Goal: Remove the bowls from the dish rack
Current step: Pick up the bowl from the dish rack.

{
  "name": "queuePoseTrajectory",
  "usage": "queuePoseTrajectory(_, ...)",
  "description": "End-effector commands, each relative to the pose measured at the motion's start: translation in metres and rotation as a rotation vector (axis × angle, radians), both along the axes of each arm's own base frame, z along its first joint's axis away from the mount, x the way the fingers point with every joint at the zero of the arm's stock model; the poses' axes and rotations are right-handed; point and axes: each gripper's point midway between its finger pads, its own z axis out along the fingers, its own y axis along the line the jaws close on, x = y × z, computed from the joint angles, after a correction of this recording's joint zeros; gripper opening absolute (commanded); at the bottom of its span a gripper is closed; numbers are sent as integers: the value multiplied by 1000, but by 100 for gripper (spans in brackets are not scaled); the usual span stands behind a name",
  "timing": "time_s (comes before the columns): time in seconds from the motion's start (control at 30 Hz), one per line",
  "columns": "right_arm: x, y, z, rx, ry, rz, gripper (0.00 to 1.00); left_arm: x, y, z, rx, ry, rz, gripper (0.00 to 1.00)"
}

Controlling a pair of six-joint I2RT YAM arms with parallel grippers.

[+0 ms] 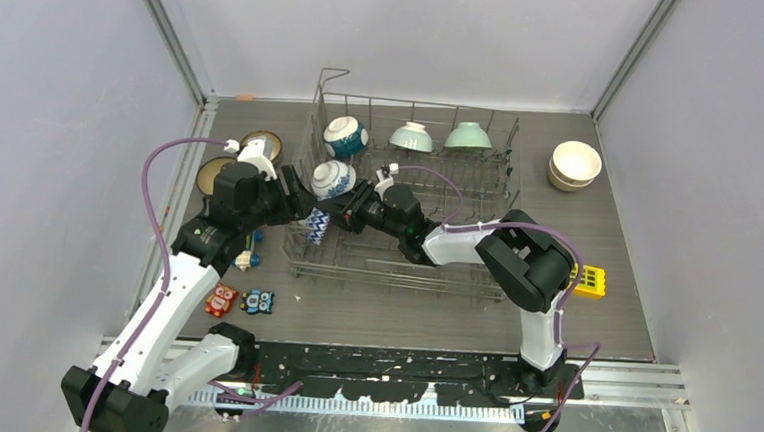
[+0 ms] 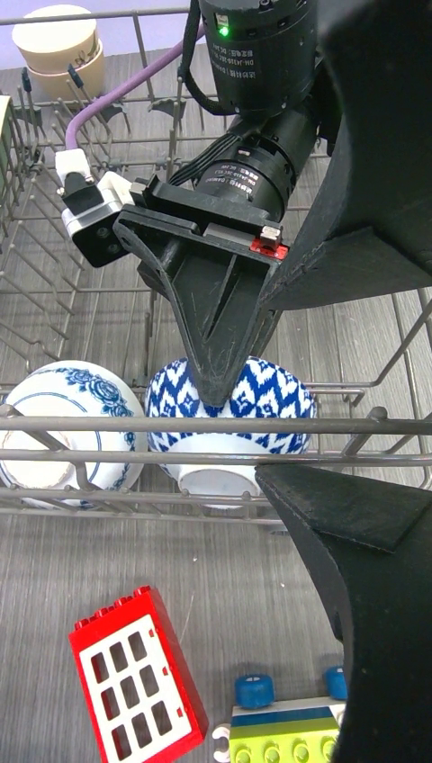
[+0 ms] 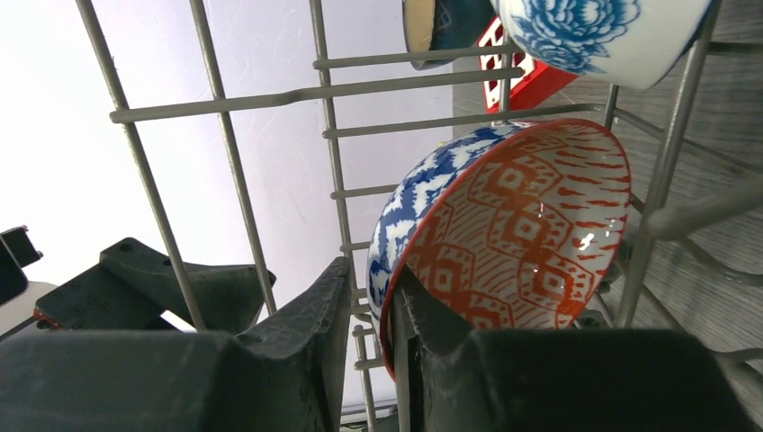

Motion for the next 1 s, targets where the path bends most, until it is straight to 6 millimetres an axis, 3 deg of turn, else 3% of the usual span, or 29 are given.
queuePoseTrajectory(0.0,-9,10,31,103,-59,42,26,-12,-24,-7,-64,42,-98,64)
queuePoseTrajectory(0.47,-12,7,35,133,-67,53,1,-13,-20,-7,-52,38,-83,64)
queuePoseTrajectory(0.97,-24,0,63,201,-126,135,1,-15,-18,5,-65,17,-74,63)
